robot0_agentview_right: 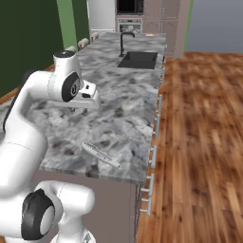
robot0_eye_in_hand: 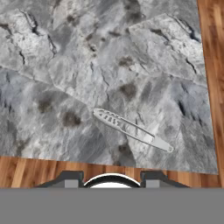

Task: Pick up the tongs from the counter and place them near the plate next to the oven.

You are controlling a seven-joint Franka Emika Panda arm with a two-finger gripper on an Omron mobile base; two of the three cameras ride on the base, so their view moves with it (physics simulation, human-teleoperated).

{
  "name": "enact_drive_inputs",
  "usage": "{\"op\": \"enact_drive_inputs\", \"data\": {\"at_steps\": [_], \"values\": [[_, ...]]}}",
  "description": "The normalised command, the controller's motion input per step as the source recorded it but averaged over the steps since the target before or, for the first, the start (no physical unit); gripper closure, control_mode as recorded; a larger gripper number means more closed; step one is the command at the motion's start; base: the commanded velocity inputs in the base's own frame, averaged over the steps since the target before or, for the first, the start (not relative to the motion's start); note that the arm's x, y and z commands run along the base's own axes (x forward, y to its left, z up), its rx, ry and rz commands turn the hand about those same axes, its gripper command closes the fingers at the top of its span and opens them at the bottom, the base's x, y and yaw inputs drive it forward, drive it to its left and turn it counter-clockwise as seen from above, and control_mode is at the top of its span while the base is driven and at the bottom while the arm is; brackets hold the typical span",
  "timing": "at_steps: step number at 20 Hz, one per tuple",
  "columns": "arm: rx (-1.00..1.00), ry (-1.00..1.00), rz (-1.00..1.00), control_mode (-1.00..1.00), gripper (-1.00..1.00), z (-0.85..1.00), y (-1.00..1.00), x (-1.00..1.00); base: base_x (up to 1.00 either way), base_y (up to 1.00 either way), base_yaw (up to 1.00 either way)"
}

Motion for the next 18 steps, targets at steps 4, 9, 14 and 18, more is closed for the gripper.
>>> {"op": "enact_drive_inputs", "data": {"at_steps": [4, 9, 14, 18], "values": [[0.00, -0.02, 0.00, -1.00, -1.00, 0.00, 0.00, -0.27, 0.00, 0.00, 0.00], [0.00, -0.17, 0.00, -1.00, -1.00, 0.01, 0.00, -0.57, 0.00, 0.00, 0.00], [0.00, -0.17, 0.00, -1.00, -1.00, 0.02, -0.06, -0.42, 0.00, 0.00, 0.00], [0.00, -0.01, 0.08, -1.00, -1.00, 0.00, -0.15, -0.21, 0.00, 0.00, 0.00]]}}
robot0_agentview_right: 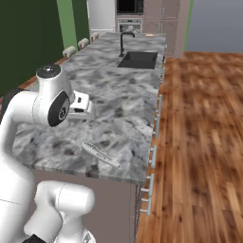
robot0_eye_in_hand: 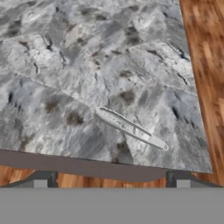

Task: Pick up the tongs from the counter and place them near the plate next to the oven.

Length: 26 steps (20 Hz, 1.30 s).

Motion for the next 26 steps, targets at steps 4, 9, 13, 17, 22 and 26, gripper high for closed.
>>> {"op": "enact_drive_inputs", "data": {"at_steps": [4, 9, 13, 17, 22, 26], "values": [[0.00, 0.01, 0.18, -1.00, -1.00, 0.00, -0.26, -0.11, 0.00, 0.00, 0.00], [-0.03, 0.08, 0.22, -1.00, -1.00, -0.07, -0.01, 0.00, 0.00, 0.00, 0.00], [-0.08, 0.16, 0.18, -1.00, -1.00, -0.26, 0.00, 0.04, 0.00, 0.00, 0.00], [-0.10, 0.17, 0.13, -1.00, -1.00, -0.39, 0.00, 0.02, 0.00, 0.00, 0.00], [-0.09, 0.08, 0.10, -1.00, -1.00, -0.47, 0.00, 0.01, 0.00, 0.00, 0.00], [-0.05, 0.00, 0.07, -1.00, -1.00, -0.55, -0.02, 0.00, 0.00, 0.00, 0.00]]}}
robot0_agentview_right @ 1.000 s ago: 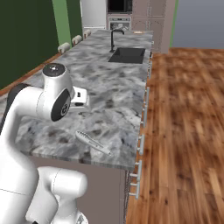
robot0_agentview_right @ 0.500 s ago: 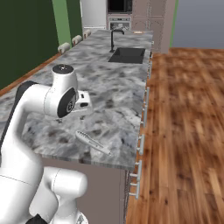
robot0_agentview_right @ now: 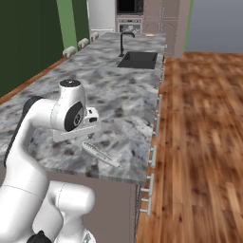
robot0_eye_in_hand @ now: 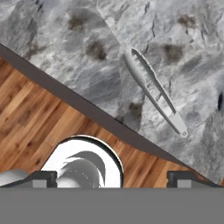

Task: Pick up the tongs from the counter and place them near the plate next to the oven.

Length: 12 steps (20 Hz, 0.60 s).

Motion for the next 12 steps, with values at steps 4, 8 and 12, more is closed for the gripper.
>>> {"op": "enact_drive_inputs", "data": {"at_steps": [4, 8, 12], "values": [[-0.01, 0.00, 0.02, -1.00, -1.00, -0.56, -0.09, 0.08, 0.00, 0.00, 0.00], [0.00, 0.00, 0.00, -1.00, -1.00, -0.48, -0.18, 0.20, 0.00, 0.00, 0.00], [0.00, 0.00, 0.00, -1.00, -1.00, -0.37, -0.21, 0.30, 0.00, 0.00, 0.00]]}}
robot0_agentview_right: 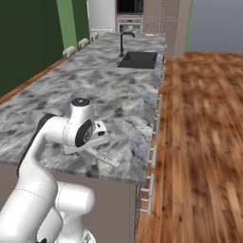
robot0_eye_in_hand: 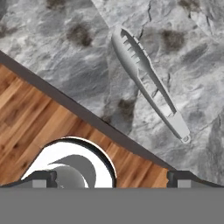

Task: Pick up the tongs from the counter and place them near the plate next to the oven.

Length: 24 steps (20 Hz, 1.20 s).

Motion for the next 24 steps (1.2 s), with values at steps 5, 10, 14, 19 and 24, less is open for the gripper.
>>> {"op": "enact_drive_inputs", "data": {"at_steps": [5, 10, 14, 19, 24], "values": [[0.00, 0.00, 0.00, -1.00, -1.00, -0.31, -0.15, 0.40, 0.00, 0.00, 0.00], [0.00, 0.00, 0.00, -1.00, -1.00, -0.35, -0.02, 0.45, 0.00, 0.00, 0.00], [0.00, 0.00, 0.01, -1.00, -1.00, -0.38, 0.00, 0.28, 0.00, 0.00, 0.00], [0.00, 0.00, 0.02, -1.00, -1.00, -0.32, 0.00, 0.28, 0.00, 0.00, 0.00], [0.00, 0.00, 0.02, -1.00, -1.00, -0.35, 0.00, 0.31, 0.00, 0.00, 0.00]]}}
